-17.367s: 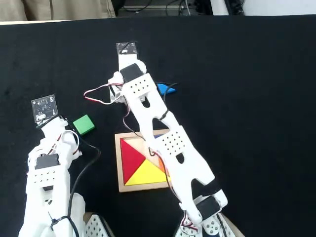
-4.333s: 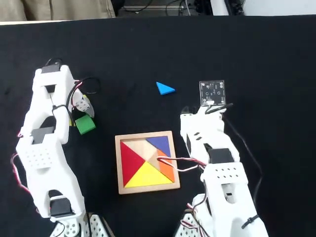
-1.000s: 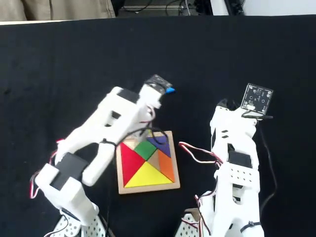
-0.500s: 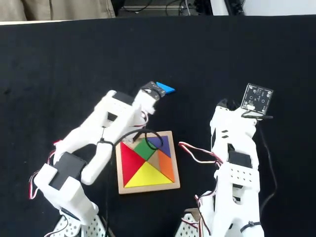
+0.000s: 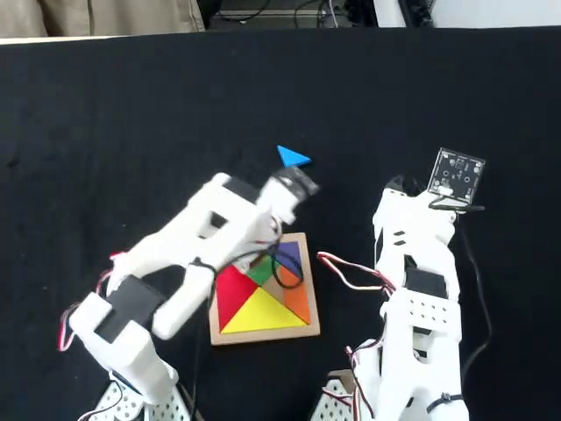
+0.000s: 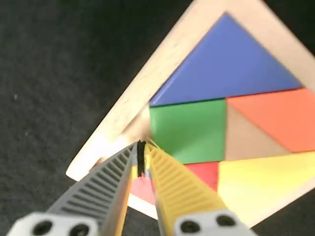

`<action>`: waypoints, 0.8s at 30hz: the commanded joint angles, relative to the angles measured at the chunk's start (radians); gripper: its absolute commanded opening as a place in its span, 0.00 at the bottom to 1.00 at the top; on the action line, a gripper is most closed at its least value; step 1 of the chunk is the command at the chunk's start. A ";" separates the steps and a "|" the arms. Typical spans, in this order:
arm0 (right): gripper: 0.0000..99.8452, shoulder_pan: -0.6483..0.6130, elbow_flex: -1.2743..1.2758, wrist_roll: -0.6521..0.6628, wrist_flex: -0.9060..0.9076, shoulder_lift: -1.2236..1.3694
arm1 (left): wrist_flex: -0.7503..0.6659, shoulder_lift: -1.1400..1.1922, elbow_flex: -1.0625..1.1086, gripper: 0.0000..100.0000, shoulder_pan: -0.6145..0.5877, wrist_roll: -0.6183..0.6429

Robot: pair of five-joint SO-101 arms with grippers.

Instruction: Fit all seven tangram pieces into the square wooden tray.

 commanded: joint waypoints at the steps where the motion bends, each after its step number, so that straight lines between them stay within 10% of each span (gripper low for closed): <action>1: 0.07 -0.011 -0.007 -0.005 -0.025 0.004 | -0.009 -0.037 -0.012 0.04 0.062 0.055; 19: 0.07 0.060 0.002 -0.014 -0.075 0.004 | -0.081 -0.008 -0.479 0.05 -0.137 0.068; 24: 0.07 0.190 0.016 -0.158 -0.120 0.004 | -0.221 0.132 -0.590 0.21 -0.143 0.100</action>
